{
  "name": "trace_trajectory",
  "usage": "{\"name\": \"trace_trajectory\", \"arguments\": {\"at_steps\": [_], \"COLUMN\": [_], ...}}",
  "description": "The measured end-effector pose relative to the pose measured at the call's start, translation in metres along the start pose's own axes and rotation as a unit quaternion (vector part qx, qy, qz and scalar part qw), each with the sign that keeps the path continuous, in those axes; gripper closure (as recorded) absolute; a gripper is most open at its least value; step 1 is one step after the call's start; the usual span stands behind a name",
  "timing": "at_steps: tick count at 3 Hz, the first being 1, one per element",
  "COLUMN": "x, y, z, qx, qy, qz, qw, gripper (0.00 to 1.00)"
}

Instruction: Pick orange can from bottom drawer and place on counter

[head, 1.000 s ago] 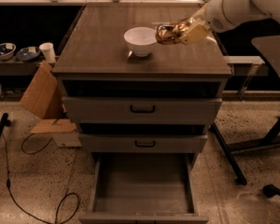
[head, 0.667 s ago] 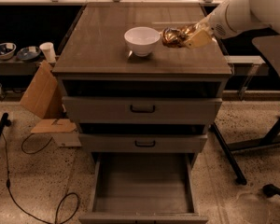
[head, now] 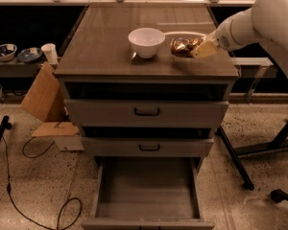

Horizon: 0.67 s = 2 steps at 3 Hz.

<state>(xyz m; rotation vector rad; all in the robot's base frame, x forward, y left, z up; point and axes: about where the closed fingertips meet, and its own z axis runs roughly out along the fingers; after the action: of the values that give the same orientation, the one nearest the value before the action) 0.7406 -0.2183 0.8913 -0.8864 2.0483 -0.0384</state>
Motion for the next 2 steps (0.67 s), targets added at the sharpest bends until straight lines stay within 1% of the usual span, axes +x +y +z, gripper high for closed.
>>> {"name": "trace_trajectory", "arguments": {"at_steps": [1,2], "x": [0.0112,0.0184], "y": [0.0013,0.0022], "z": [0.0076,0.0097], "qx": [-0.006,-0.02], "qy": [0.006,0.002], "qz": [0.019,0.033], "qw": [0.9998,0.9992], "gripper": [0.63,0.31]}}
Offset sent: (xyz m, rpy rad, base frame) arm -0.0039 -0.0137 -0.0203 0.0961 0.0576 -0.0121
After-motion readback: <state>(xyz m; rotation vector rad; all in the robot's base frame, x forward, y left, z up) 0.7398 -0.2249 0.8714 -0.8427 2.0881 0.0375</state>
